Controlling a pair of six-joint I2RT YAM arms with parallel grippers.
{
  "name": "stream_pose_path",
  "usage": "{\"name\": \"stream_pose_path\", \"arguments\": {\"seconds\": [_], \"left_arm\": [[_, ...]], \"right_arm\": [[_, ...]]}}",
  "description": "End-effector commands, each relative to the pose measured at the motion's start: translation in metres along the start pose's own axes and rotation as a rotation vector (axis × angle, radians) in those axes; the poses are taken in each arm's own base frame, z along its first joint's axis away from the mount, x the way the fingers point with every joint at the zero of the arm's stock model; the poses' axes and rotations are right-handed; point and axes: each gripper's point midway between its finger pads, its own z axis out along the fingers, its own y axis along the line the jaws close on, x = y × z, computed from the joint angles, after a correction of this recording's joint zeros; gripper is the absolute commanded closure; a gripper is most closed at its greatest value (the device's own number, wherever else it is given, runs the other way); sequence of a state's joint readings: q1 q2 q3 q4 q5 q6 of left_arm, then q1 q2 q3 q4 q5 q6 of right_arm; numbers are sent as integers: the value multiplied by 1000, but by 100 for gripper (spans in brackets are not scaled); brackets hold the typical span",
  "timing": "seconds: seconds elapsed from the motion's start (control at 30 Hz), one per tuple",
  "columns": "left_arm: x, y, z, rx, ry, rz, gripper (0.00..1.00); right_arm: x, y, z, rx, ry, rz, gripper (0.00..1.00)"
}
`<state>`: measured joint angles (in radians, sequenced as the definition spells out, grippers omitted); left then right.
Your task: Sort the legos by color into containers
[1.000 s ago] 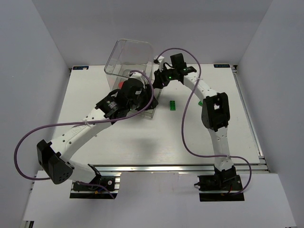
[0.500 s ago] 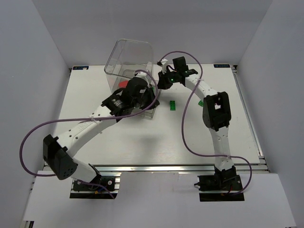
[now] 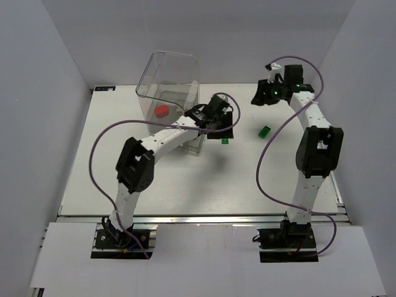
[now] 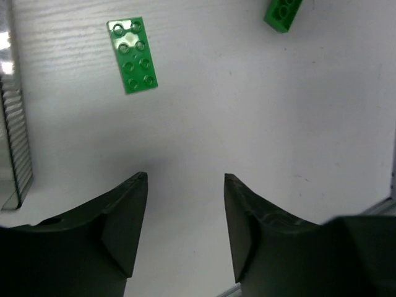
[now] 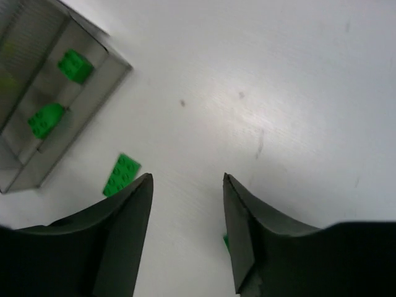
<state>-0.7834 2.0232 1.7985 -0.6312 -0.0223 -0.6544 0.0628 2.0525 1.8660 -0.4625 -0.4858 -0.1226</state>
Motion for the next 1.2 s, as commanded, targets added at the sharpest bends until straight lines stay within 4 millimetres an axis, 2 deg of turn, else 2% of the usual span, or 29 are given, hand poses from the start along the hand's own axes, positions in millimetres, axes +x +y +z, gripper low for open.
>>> {"name": "stream_pose_path", "arguments": {"seconds": [0.0, 0.03, 0.07, 0.1, 0.13, 0.17, 0.2, 0.23, 0.37, 0.5, 0.73, 1.0, 1.17], "left_arm": [[1, -10, 7, -38, 37, 55, 33], [10, 3, 30, -96, 66, 62, 33], [11, 0, 36, -114, 64, 72, 32], [1, -4, 37, -122, 51, 79, 30], [-1, -1, 42, -149, 46, 83, 30], [6, 10, 59, -213, 46, 99, 30], [1, 11, 59, -234, 33, 103, 30], [2, 22, 67, -285, 22, 109, 29], [9, 35, 81, -338, 4, 148, 27], [7, 46, 93, -391, -13, 181, 27], [6, 46, 111, -381, -38, 189, 27], [11, 40, 131, -333, -45, 166, 27], [16, 47, 139, -357, -48, 149, 28]], "right_arm": [[36, 8, -29, -53, 88, 104, 44], [40, 10, -31, -56, 90, 98, 41], [37, 13, -39, -54, 78, 75, 40], [48, 2, -45, -36, 86, 100, 40], [50, 0, -48, -33, 84, 98, 40], [49, 1, -52, -33, 78, 91, 39], [56, -1, -54, -33, 87, 104, 39], [56, 1, -56, -36, 82, 106, 39], [60, 0, -59, -49, 79, 122, 39], [62, -1, -60, -62, 79, 144, 39], [60, -3, -64, -64, 70, 153, 39], [68, -8, -69, -52, 77, 172, 39], [69, -10, -71, -53, 73, 190, 39]]}}
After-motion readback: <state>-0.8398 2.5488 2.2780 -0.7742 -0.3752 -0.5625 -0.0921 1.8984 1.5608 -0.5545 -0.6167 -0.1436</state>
